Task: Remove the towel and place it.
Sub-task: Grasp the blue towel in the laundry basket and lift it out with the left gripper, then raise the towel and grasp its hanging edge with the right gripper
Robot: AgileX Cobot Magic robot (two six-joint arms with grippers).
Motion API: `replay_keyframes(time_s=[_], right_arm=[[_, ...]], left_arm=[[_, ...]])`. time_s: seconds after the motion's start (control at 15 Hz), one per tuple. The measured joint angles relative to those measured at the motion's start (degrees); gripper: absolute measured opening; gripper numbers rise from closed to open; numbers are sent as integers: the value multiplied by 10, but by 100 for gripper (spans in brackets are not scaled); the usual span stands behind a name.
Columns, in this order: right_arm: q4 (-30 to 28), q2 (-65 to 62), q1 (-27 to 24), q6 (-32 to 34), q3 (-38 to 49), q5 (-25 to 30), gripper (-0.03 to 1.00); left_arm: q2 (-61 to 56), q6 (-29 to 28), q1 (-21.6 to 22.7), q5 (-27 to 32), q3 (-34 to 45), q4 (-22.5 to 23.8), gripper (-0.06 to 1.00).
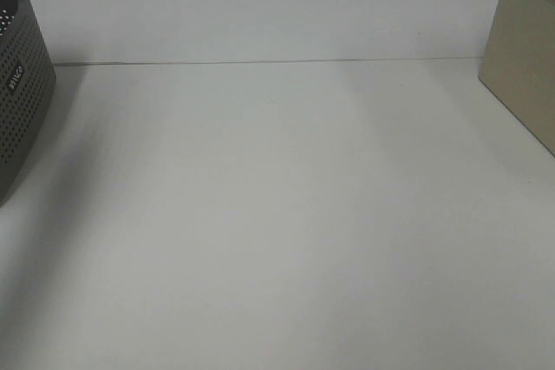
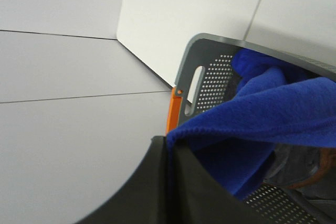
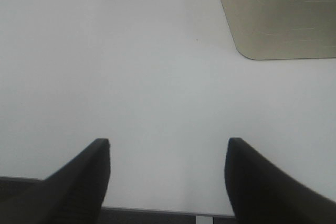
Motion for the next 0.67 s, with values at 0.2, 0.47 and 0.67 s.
replay_keyframes(time_s=[0.2, 0.47, 0.67], right_arm=[[0, 0, 0, 0, 0, 0, 63], [91, 50, 0, -60, -13, -57, 63], [267, 168, 0, -225, -13, -150, 63]], left_arm=[[-50, 0, -54, 0, 0, 2, 0], [-69, 0, -143, 16, 0, 4, 0], [-69, 6, -203, 29, 0, 5, 0]])
